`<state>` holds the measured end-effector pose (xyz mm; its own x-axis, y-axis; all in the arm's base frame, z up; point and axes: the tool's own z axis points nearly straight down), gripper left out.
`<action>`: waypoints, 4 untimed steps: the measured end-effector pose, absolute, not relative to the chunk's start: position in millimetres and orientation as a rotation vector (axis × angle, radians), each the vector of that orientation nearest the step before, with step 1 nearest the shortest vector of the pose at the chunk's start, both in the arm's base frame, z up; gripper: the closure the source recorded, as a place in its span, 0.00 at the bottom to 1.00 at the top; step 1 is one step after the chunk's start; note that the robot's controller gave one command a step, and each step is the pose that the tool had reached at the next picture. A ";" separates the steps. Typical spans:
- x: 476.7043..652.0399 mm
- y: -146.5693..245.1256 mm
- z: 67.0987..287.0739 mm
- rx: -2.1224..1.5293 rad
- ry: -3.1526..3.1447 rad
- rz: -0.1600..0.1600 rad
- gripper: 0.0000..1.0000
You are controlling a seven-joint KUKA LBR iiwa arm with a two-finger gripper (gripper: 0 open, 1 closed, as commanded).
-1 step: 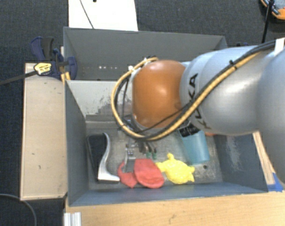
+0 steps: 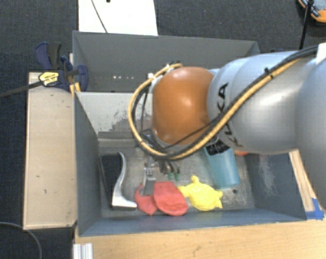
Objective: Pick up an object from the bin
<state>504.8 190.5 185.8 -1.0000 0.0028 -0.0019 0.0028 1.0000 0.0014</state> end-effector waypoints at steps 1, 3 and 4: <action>493.1 151.8 113.4 0.041 3.135 0.004 0.00; 482.4 109.7 108.6 0.047 3.141 0.001 0.00; 480.4 98.7 68.8 0.229 3.133 0.001 0.00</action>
Offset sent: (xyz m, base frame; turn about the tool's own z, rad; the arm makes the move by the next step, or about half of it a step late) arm -0.0183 -0.0568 -0.0428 -0.0144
